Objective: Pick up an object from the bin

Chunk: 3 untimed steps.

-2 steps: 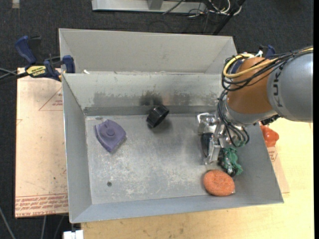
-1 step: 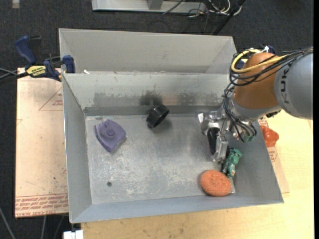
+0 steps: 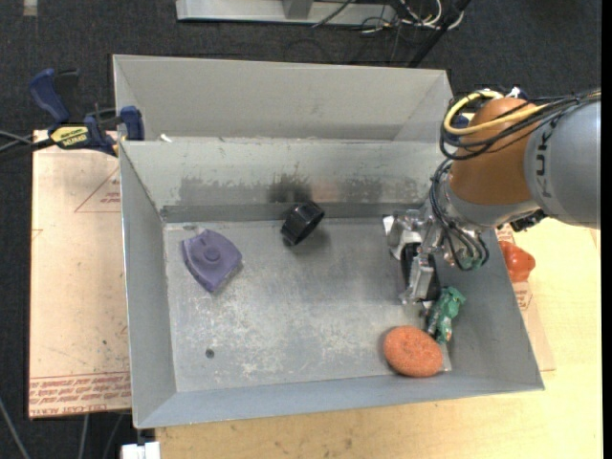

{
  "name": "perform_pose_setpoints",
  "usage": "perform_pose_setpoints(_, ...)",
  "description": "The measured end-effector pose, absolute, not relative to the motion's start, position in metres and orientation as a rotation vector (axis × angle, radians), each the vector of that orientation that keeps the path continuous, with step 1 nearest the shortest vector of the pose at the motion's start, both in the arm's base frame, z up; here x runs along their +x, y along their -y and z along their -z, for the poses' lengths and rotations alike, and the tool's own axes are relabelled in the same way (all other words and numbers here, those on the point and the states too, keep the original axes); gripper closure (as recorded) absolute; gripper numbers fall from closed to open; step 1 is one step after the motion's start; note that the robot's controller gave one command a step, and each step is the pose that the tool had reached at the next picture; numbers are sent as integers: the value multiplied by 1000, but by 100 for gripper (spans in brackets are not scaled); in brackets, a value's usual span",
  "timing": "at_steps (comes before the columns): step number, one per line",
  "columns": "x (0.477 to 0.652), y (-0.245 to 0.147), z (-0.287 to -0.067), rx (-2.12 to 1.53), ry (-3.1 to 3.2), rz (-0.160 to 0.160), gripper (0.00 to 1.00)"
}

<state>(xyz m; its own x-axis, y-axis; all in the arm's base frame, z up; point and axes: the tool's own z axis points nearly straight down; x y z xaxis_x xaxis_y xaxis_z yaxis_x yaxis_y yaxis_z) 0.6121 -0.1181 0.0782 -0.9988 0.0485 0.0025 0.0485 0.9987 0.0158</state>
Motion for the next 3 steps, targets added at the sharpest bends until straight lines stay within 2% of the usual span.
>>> perform_pose_setpoints(1, 616, 120, -107, -331, 3116, 21, 0)
perform_pose_setpoints(2, 625, 136, -146, -244, 3143, 10, 0)
perform_pose_setpoints(3, 615, 145, -109, -533, 3098, 16, 0)
